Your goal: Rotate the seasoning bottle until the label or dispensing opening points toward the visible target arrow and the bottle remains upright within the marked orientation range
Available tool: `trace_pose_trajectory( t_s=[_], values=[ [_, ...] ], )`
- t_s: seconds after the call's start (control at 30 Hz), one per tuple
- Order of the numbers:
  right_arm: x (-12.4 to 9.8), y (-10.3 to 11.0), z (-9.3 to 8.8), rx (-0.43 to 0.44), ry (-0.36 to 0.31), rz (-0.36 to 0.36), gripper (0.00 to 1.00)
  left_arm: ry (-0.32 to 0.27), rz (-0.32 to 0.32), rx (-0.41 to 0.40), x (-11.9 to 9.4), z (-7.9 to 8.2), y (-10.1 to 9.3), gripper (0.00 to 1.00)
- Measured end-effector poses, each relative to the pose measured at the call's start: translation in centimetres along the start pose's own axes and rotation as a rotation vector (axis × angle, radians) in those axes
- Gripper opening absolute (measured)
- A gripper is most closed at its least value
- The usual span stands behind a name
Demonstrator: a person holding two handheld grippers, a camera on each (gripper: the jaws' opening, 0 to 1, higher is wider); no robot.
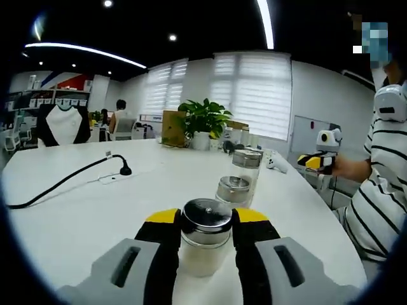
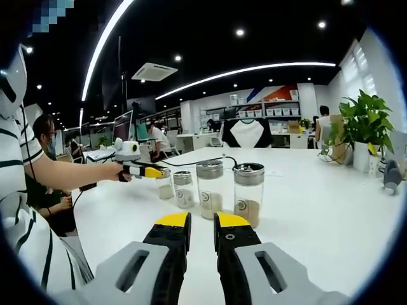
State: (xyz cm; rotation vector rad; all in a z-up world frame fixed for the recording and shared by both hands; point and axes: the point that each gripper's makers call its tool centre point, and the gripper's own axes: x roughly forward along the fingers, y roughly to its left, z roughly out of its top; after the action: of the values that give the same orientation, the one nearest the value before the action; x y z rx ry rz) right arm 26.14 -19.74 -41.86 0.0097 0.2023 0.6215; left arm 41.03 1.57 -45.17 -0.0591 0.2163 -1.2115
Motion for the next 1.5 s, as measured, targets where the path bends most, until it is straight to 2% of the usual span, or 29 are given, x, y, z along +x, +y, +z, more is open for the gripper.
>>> trace_pose_trajectory(
  t_s=[0.13,0.23,0.4,0.53,0.57,0.6,0.67,0.77,0.8,0.83,0.87,1.0,1.1,1.13,1.2,1.3,1.43,1.5],
  values=[
    [0.1,0.4,0.1,-0.009,0.004,0.008,0.12,0.013,-0.018,-0.001,-0.2,-0.1,0.3,0.34],
    [0.1,0.5,0.1,-0.014,0.005,0.008,0.12,-0.010,0.003,0.014,-0.4,-0.2,0.4,0.34],
    [-0.2,0.3,0.1,-0.014,-0.006,0.005,0.12,-0.064,0.139,-0.053,-1.0,-0.7,1.1,0.37],
    [-0.4,0.2,-0.1,-0.007,-0.008,-0.001,0.12,-0.149,0.249,-0.009,-1.5,0.1,0.8,0.43],
    [-0.3,0.1,-0.2,-0.004,-0.007,-0.002,0.12,-0.167,0.284,0.047,-1.5,0.3,0.6,0.46],
    [-0.3,0.0,-0.3,0.000,-0.006,-0.004,0.12,-0.172,0.287,0.072,-1.3,0.8,-0.2,0.49],
    [-0.2,0.0,-0.5,0.004,-0.003,-0.005,0.12,-0.132,0.351,0.111,-0.7,0.8,-0.5,0.53],
    [-0.1,0.1,-0.5,0.009,-0.005,-0.003,0.12,-0.144,0.428,0.172,-0.5,1.8,-0.4,0.51],
    [-0.1,0.2,-0.5,0.009,-0.007,-0.004,0.12,-0.168,0.451,0.180,-0.5,2.4,-0.4,0.51],
    [-0.1,0.2,-0.4,0.008,-0.010,-0.004,0.12,-0.175,0.500,0.181,-0.7,2.7,0.0,0.51],
    [-0.1,0.3,-0.3,0.010,-0.014,-0.005,0.12,-0.183,0.555,0.159,-1.0,3.0,0.3,0.50],
    [-0.3,0.3,-0.1,0.008,-0.019,-0.009,0.11,-0.228,0.603,0.142,-1.1,4.0,-0.3,0.47],
    [-0.4,0.2,-0.2,0.016,-0.018,-0.015,0.11,-0.243,0.673,0.051,-1.8,3.8,-0.2,0.38],
    [-0.4,0.1,-0.2,0.018,-0.019,-0.017,0.11,-0.242,0.719,0.043,-2.3,3.7,0.3,0.39],
    [-0.5,0.0,-0.2,0.024,-0.021,-0.020,0.11,-0.243,0.791,0.085,-3.1,3.8,0.7,0.40],
    [-0.6,-0.1,-0.2,0.022,-0.020,-0.023,0.11,-0.235,0.782,0.082,-2.7,3.5,0.5,0.40],
    [-0.7,-0.3,-0.2,0.023,-0.023,-0.027,0.11,-0.178,0.776,0.094,-2.0,2.3,0.4,0.46],
    [-0.8,-0.5,-0.2,0.025,-0.021,-0.033,0.10,-0.157,0.785,0.105,-1.9,1.9,0.5,0.44]
  ],
)
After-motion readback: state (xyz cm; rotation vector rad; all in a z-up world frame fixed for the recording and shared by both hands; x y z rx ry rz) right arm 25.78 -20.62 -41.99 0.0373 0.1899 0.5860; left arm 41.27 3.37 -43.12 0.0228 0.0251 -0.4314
